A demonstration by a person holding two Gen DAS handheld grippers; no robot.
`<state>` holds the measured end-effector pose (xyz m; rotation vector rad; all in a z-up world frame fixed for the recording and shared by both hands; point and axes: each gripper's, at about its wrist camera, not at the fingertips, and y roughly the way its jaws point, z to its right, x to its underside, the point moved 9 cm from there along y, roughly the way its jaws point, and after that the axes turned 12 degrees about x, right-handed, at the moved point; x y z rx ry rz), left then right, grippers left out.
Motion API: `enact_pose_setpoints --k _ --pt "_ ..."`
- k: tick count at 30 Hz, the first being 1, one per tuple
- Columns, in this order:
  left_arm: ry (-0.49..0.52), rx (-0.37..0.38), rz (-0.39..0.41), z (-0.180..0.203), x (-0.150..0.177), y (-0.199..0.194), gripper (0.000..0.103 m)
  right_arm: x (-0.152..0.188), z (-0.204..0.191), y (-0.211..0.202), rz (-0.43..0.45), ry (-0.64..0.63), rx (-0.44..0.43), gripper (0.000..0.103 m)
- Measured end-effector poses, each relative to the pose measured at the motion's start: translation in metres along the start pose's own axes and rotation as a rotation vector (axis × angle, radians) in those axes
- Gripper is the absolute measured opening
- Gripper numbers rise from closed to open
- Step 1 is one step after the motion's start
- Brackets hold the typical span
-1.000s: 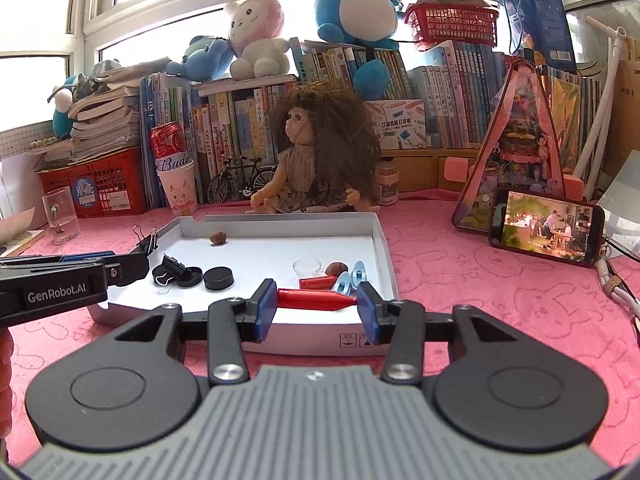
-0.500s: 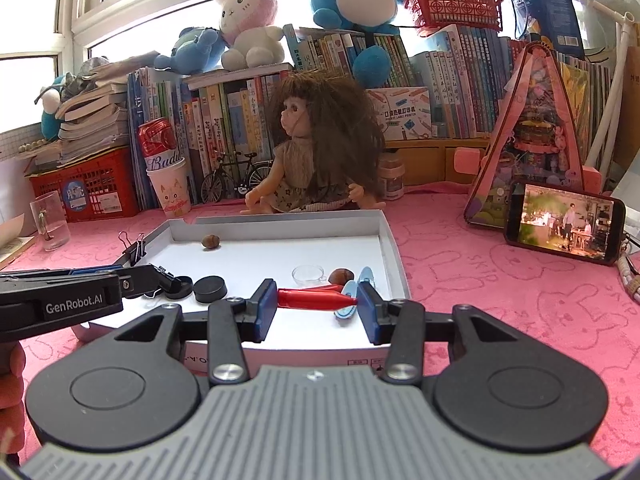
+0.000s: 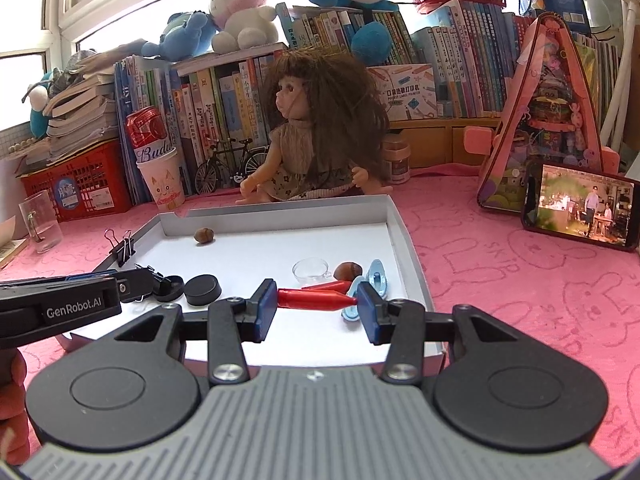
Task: Organize rigid objects
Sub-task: 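Lower the lid onto the black containers with the left while the right lowers the crayon beside the other crayon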
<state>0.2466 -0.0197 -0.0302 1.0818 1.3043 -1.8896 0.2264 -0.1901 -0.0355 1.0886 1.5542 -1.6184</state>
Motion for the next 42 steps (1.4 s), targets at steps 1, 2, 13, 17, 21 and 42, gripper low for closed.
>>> enact_pose_setpoints --k 1,2,13,17,21,42 --pt "0.000 -0.004 -0.002 0.000 0.001 0.001 0.030 0.001 -0.001 0.001 -0.002 0.000 0.000 0.049" --pt "0.001 -0.005 -0.003 0.000 0.001 0.003 0.030 0.001 -0.001 0.002 -0.003 0.001 -0.001 0.049" --pt "-0.009 -0.031 -0.023 -0.006 0.005 0.019 0.030 -0.002 -0.007 0.017 -0.018 0.003 0.002 0.049" --pt "-0.026 -0.025 -0.033 -0.010 0.005 0.023 0.030 -0.003 -0.008 0.023 -0.025 0.010 0.005 0.049" --pt "-0.025 -0.028 -0.065 -0.012 0.003 0.032 0.030 -0.003 -0.013 0.029 -0.042 -0.004 -0.009 0.049" --pt "-0.044 -0.051 -0.109 -0.024 -0.005 0.056 0.030 -0.002 -0.019 0.054 -0.120 -0.006 -0.069 0.049"
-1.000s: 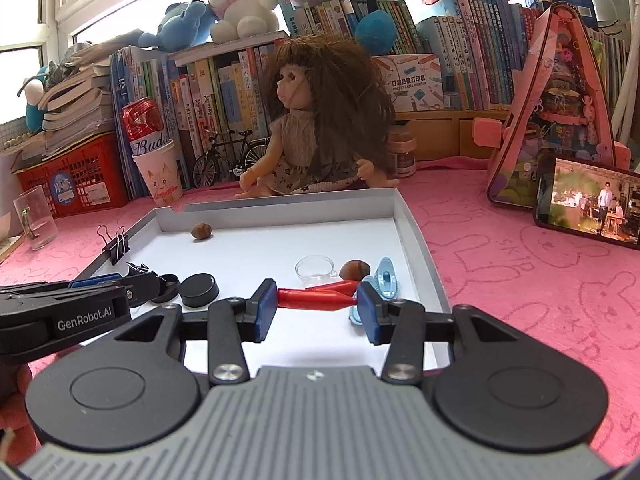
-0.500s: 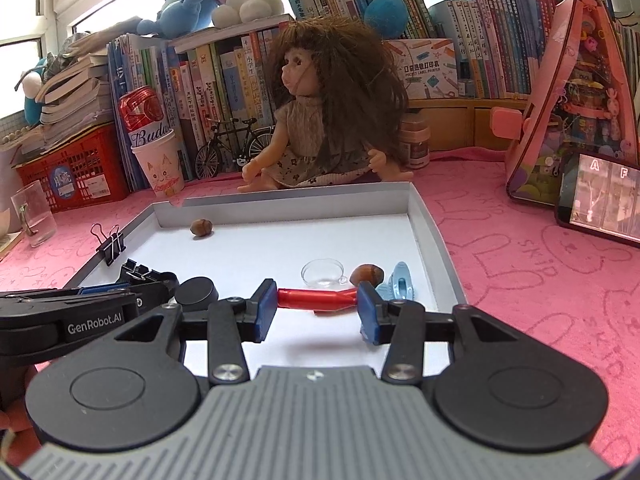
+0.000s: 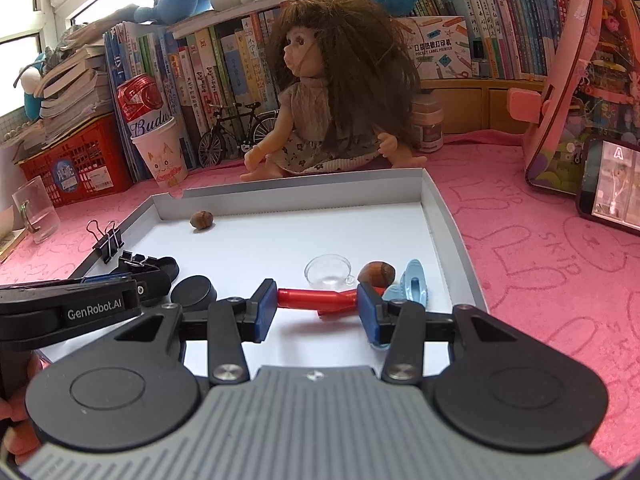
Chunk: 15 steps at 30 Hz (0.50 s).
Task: Organize rigid objects
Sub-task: 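Lower the lid onto the black containers with the left while the right lowers the crayon beside the other crayon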
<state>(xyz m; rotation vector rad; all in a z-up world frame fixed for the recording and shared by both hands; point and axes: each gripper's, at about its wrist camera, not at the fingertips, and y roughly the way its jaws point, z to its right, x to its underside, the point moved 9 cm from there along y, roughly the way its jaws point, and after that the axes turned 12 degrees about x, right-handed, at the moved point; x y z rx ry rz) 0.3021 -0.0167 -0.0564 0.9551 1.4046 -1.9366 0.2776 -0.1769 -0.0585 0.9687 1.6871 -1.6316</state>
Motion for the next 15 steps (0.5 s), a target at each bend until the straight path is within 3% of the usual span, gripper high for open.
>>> enact_pose_setpoints --k 15 --pt "0.017 -0.007 0.002 0.0013 0.0034 0.0019 0.030 0.0017 -0.0005 0.0054 -0.028 -0.002 0.009 0.050"
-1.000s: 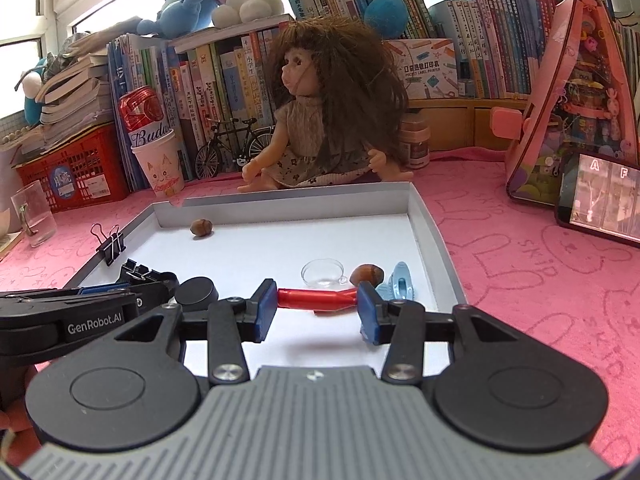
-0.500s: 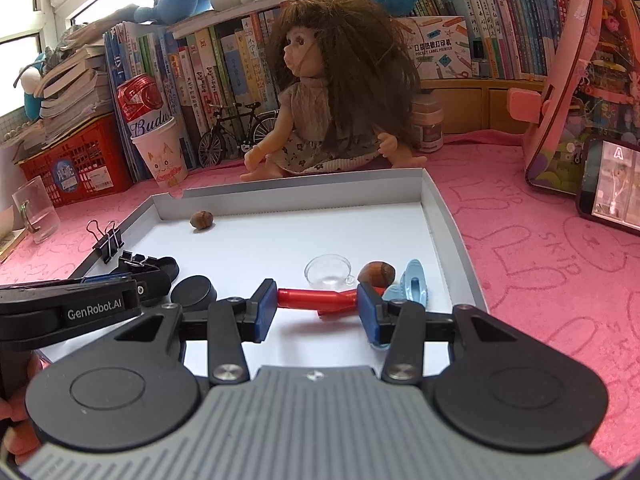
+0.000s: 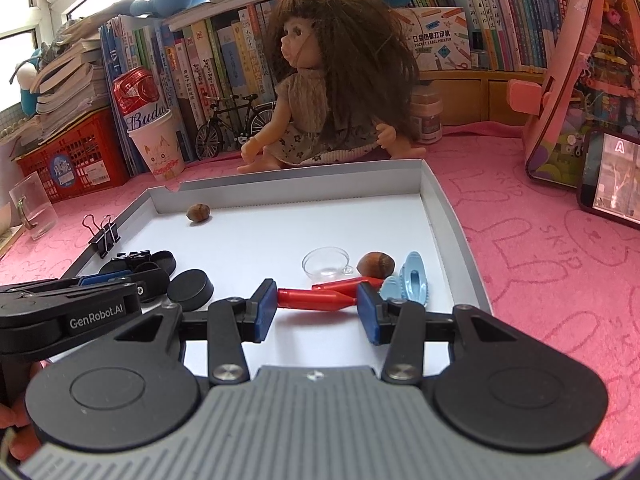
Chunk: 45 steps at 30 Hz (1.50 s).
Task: Organize rigid objects
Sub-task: 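Lower the lid onto the black containers with the left while the right lowers the crayon beside the other crayon, then open both grippers to release the black lid and the red crayon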
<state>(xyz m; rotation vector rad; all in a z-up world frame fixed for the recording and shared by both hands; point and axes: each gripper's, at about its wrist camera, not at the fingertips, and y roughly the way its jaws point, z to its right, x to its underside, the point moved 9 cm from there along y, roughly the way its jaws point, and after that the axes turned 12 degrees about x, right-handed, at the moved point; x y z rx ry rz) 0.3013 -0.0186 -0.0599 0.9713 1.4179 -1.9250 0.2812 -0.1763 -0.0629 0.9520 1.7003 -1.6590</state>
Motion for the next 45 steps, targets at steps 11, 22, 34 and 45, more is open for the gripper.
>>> enact_pose_setpoints --k 11,22,34,45 --pt "-0.001 0.000 0.001 0.000 0.000 -0.001 0.030 0.001 -0.001 -0.001 0.000 -0.012 0.011 0.051" --pt "0.000 -0.001 0.001 0.001 0.000 -0.001 0.031 0.001 -0.001 -0.001 -0.001 -0.015 0.014 0.052" --pt "-0.016 0.014 0.007 0.001 0.003 -0.007 0.044 0.000 0.001 -0.008 0.028 -0.003 0.007 0.070" --pt "-0.006 0.027 0.028 0.007 0.006 -0.025 0.065 0.000 -0.003 -0.023 0.067 -0.042 0.012 0.084"
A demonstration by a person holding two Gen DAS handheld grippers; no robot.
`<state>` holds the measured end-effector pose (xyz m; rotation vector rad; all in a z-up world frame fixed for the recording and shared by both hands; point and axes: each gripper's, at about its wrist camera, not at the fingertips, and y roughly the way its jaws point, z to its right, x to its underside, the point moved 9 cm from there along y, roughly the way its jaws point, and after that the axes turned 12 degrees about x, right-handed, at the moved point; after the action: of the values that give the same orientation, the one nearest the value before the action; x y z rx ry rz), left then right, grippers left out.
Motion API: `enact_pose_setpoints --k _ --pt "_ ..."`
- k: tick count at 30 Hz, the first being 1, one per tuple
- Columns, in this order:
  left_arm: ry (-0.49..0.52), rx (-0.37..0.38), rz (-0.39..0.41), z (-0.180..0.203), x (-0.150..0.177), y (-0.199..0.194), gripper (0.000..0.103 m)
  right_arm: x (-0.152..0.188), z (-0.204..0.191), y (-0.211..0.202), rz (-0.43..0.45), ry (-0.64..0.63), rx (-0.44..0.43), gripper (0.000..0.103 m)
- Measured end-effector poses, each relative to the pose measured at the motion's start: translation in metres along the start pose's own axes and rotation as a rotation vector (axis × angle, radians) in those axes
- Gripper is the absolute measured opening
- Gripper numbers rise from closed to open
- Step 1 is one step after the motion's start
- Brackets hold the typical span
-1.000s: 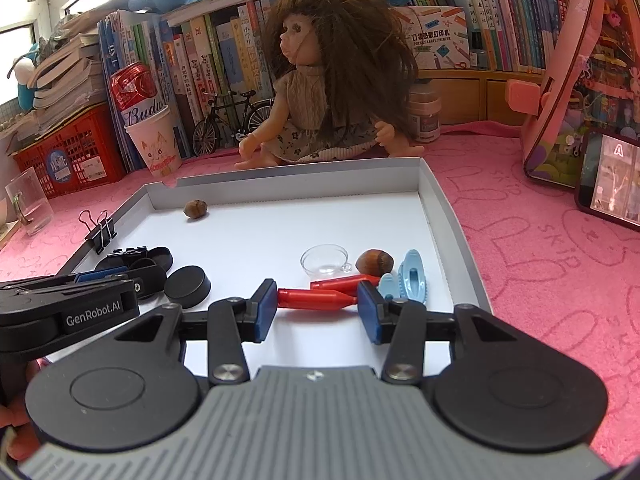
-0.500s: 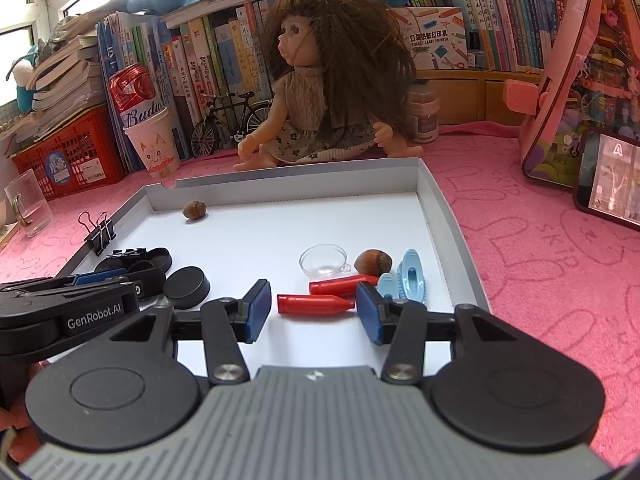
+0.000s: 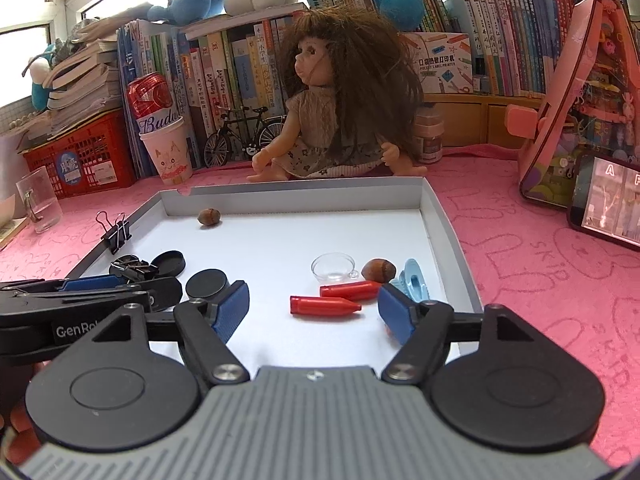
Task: Organize rigid objects
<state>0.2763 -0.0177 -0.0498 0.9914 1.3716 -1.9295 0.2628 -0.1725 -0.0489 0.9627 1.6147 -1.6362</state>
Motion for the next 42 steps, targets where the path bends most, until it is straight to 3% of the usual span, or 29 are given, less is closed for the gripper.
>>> enact_pose_setpoints --k 10,33,42 --pt "0.009 0.011 0.026 0.004 -0.002 -0.018 0.076 -0.004 0.009 -0.011 0.013 0.021 0.015 0.087" --pt "0.013 0.042 0.069 0.014 0.002 -0.062 0.081 -0.009 0.018 -0.049 0.078 0.013 0.020 0.103" --pt "0.021 0.048 0.065 0.018 0.010 -0.076 0.081 -0.005 0.023 -0.062 0.087 0.015 0.025 0.103"
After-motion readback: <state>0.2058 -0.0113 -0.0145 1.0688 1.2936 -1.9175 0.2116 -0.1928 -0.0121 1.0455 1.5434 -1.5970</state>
